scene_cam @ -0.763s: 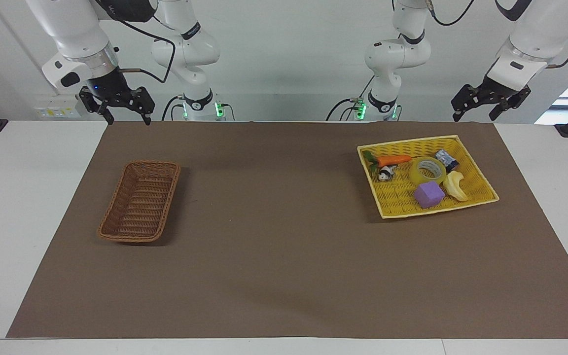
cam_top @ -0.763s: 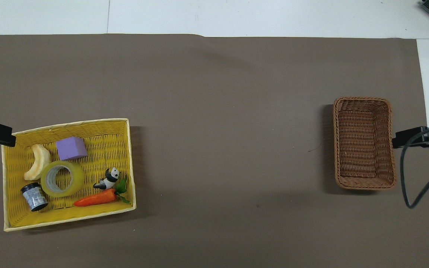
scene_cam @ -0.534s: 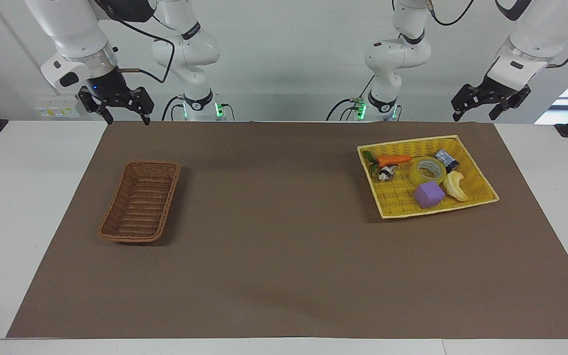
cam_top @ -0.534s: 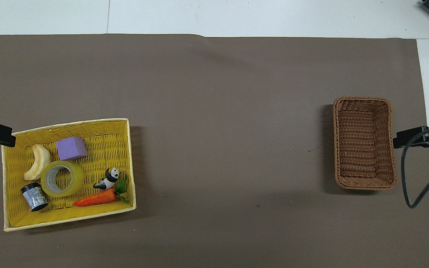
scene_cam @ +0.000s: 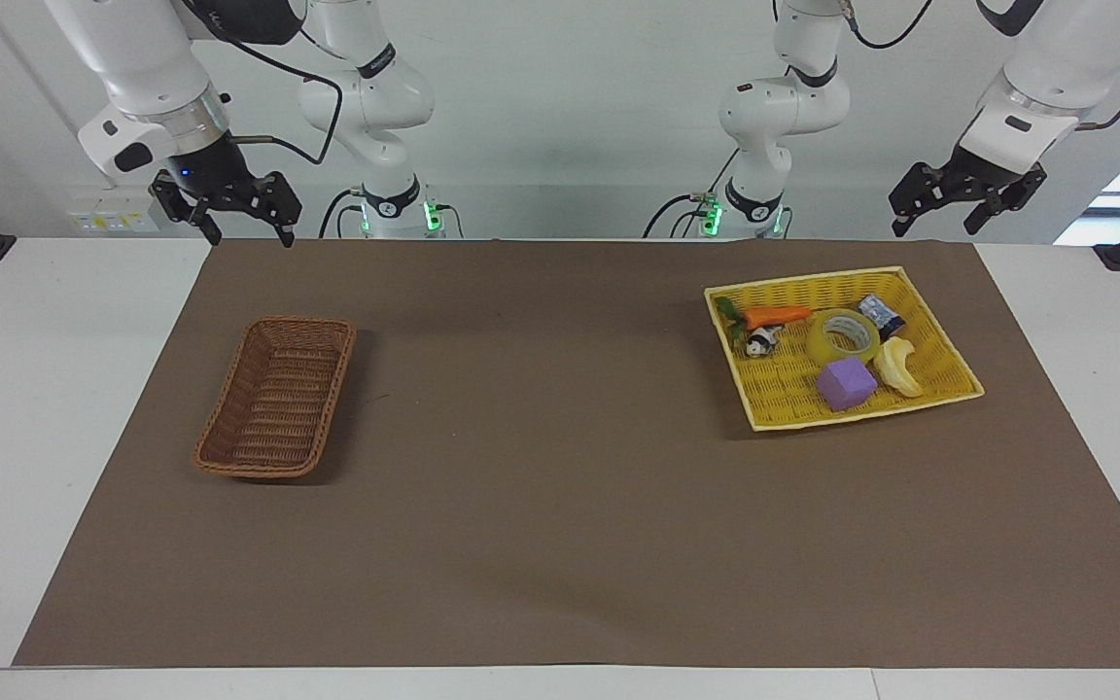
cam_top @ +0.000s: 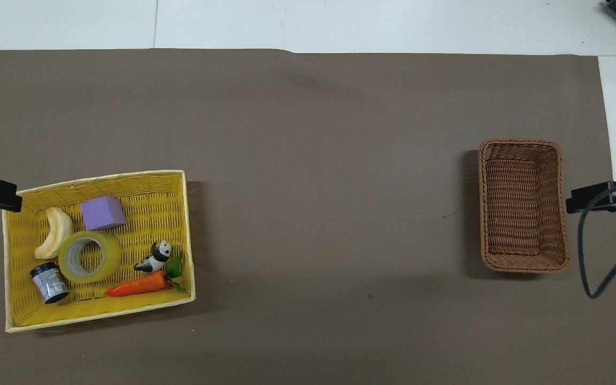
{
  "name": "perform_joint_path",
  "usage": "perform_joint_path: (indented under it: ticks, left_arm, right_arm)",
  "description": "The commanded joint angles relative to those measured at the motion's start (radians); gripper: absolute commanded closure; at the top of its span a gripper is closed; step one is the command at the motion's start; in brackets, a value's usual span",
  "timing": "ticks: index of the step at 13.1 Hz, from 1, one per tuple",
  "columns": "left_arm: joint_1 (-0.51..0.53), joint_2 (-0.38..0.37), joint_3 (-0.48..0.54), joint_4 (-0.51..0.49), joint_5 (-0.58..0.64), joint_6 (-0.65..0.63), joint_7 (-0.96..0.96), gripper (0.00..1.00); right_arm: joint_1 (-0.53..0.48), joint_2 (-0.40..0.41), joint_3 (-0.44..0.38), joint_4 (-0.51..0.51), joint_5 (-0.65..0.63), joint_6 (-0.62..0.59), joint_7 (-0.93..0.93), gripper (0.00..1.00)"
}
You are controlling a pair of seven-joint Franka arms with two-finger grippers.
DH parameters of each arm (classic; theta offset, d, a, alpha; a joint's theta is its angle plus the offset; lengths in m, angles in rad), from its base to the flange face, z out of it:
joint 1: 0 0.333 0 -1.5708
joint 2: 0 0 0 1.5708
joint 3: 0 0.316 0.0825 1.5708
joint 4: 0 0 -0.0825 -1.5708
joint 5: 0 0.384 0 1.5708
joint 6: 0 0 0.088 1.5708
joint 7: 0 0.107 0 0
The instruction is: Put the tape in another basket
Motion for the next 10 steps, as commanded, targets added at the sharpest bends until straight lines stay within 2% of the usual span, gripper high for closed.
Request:
perform_joint_path:
  ticks: [1,10]
  left_arm:
    - [0.002,-0.012,-0.004,0.002,0.005,-0.014,0.001,0.00]
    - [0.006,-0.018,-0.004,-0.014,0.003,0.005,0.012,0.00]
  right_arm:
    - [-0.010,-0.020,-0.001,-0.022,0.009,0.001,-0.018,0.00]
    - [-0.018,-0.032,-0.001,-0.040,0.009,0.004,-0.019,0.00]
